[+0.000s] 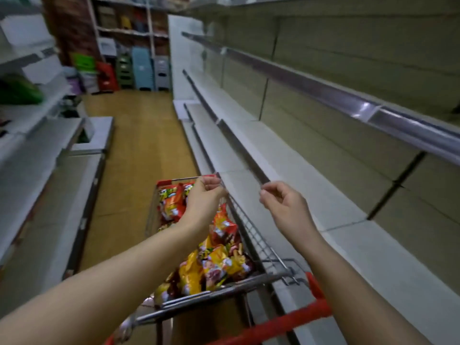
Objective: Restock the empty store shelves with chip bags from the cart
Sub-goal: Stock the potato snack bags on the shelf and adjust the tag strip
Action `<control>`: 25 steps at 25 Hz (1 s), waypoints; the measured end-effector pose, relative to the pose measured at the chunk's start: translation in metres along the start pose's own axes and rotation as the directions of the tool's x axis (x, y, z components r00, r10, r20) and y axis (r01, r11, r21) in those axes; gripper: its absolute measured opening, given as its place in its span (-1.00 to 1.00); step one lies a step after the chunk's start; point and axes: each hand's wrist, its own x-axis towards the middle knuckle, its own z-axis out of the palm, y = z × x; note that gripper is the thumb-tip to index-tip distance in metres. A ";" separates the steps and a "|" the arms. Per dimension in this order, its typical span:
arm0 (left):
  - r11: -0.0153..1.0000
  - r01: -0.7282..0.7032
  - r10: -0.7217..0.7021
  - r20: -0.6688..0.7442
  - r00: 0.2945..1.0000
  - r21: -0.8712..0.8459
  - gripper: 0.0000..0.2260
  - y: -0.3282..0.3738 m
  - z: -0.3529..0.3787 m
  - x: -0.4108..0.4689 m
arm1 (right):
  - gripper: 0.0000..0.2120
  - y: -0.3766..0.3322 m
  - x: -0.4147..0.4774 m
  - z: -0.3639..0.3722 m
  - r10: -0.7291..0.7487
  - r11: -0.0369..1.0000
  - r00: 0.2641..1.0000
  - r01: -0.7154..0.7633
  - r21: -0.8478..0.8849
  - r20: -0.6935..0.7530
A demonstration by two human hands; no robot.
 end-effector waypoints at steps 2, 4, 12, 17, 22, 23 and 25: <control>0.998 0.065 -0.065 -0.035 0.997 0.018 -0.84 -0.018 -0.028 0.031 | -0.90 0.015 0.023 0.041 0.052 0.998 0.996 -0.051 -0.020 0.076; 0.992 0.126 -0.124 -0.070 0.990 0.025 -0.85 -0.035 -0.051 0.057 | -0.92 0.034 0.042 0.073 0.115 0.992 0.984 -0.106 -0.076 0.139; 0.923 0.380 -0.383 -0.218 0.898 -0.057 -0.90 -0.113 -0.076 0.119 | -0.74 0.134 0.103 0.146 0.327 0.916 0.901 -0.228 -0.330 0.285; 0.880 0.448 -0.476 -0.306 0.825 -0.160 -0.86 -0.168 -0.062 0.149 | -0.64 0.209 0.146 0.193 0.374 0.888 0.852 -0.216 -0.405 0.367; 0.805 0.542 -0.593 -0.362 0.719 -0.243 -0.89 -0.220 -0.053 0.158 | -0.39 0.291 0.191 0.228 0.461 0.811 0.811 -0.222 -0.541 0.359; 0.801 0.544 -0.598 -0.370 0.711 -0.250 -0.88 -0.226 -0.052 0.159 | -0.32 0.305 0.197 0.234 0.506 0.788 0.787 -0.257 -0.559 0.352; 0.793 0.552 -0.608 -0.377 0.699 -0.257 -0.89 -0.235 -0.050 0.162 | -0.19 0.328 0.203 0.244 0.606 0.733 0.713 -0.326 -0.597 0.353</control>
